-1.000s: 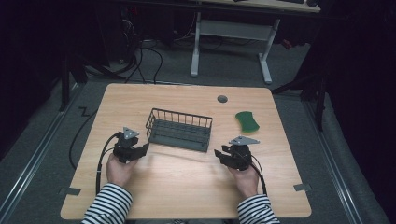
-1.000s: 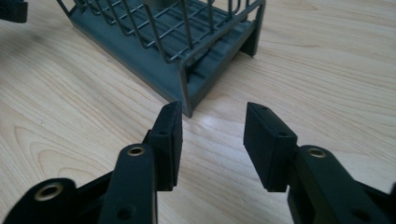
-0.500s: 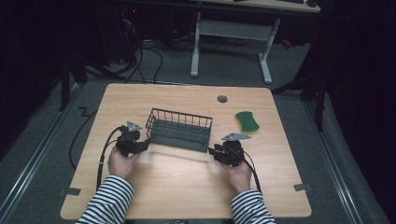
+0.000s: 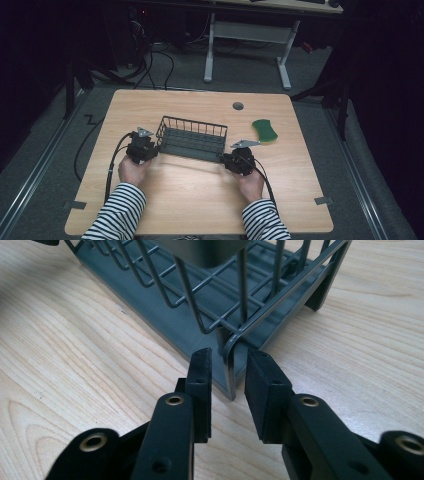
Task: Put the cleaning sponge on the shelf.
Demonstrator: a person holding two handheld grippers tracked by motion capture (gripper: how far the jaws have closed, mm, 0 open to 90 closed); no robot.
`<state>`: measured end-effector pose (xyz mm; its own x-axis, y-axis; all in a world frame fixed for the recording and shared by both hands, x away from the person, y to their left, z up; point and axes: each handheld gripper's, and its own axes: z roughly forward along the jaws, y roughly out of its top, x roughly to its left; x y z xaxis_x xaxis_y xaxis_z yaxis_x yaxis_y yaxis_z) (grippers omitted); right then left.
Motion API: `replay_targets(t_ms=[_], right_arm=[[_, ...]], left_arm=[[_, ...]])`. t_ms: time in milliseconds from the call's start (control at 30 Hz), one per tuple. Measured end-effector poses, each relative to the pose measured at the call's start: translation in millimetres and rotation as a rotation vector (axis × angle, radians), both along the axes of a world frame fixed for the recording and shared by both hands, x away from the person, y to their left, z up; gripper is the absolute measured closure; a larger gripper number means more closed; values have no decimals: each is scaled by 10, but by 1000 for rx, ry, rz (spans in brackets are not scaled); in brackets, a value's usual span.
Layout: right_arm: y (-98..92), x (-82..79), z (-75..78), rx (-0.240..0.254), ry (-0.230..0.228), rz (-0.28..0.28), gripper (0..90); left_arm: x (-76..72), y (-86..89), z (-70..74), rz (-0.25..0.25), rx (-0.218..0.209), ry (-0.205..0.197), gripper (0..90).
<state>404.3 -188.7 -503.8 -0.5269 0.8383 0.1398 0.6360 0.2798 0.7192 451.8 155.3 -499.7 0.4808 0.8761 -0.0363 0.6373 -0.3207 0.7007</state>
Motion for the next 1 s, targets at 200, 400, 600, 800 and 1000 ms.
replay_targets(t_ms=[200,400,600,800,1000], right_arm=[[0,2,-11,-11,-5,-4,792],[40,2,-39,-27,-5,4,839],[43,-4,-34,-37,-9,7,846],[48,-15,-34,-45,-15,7,849],[31,-41,-37,-46,-19,11,849]], left_arm=[[1,-22,-18,-18,0,-9,753],[12,-10,-31,-29,-4,1,818],[9,-22,-32,-33,-8,1,859],[13,-7,-32,-38,-21,8,861],[2,-14,-28,-46,-26,16,863]])
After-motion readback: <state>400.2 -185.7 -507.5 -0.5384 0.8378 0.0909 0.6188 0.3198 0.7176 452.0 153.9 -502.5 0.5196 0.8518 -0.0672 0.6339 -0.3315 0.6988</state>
